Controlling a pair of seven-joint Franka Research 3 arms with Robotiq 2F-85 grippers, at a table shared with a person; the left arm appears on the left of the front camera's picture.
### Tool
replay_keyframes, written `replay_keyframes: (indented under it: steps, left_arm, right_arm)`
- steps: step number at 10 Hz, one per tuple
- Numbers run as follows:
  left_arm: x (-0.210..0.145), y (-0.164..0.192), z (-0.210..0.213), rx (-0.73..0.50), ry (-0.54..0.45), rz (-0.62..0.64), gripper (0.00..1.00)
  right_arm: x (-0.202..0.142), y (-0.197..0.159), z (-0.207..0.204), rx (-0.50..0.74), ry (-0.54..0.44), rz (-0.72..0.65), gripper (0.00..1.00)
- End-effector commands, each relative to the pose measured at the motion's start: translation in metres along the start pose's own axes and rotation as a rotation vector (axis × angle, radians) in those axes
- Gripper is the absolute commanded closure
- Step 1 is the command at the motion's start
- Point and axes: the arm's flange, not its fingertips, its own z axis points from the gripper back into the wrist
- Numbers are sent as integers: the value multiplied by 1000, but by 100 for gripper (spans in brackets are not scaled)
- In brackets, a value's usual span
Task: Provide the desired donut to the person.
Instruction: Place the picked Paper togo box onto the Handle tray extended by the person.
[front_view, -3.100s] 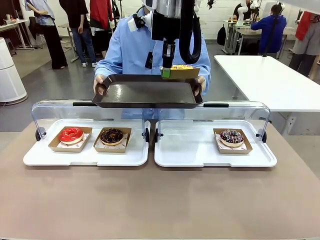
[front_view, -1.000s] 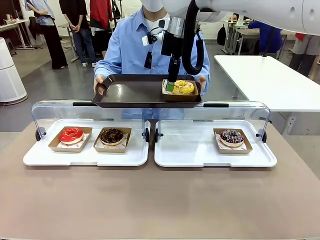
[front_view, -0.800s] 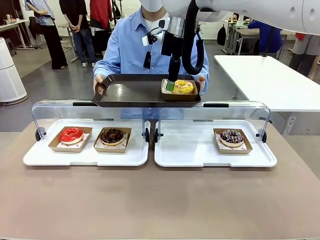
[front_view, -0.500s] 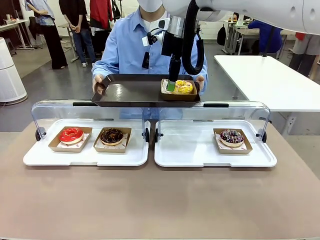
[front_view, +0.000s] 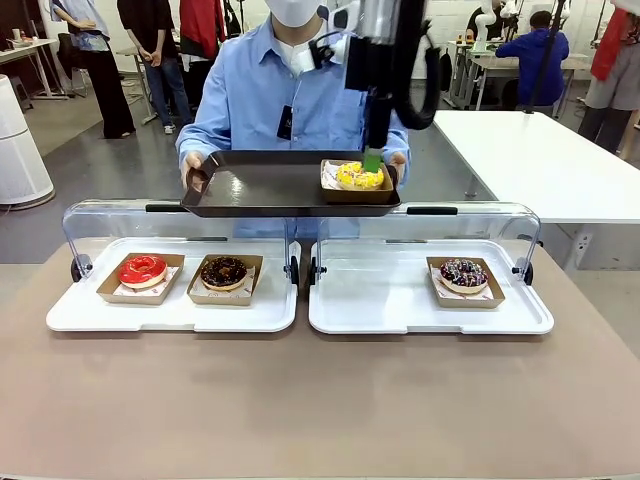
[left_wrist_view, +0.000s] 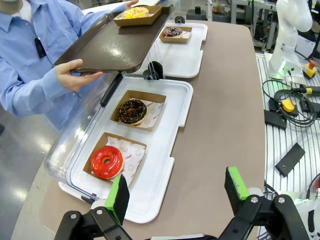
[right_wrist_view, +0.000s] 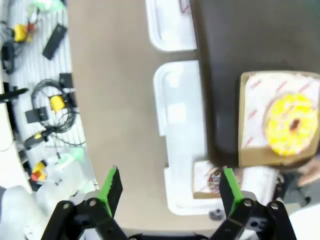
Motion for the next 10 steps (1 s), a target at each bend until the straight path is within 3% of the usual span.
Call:
replay_keyframes:
  steps: [1,5,10]
  left_arm:
    - [0,-1,1,1,-9,-3,0]
    - [0,-1,1,1,-9,-3,0]
    - [0,-1,1,1,-9,-3,0]
  right_arm:
    - [-68,46,-7,-28,-27,-20,0]
    - [-138,62,-38,-45,-48,-44,0]
    - [-147,57,-41,-40,-17,-67,0]
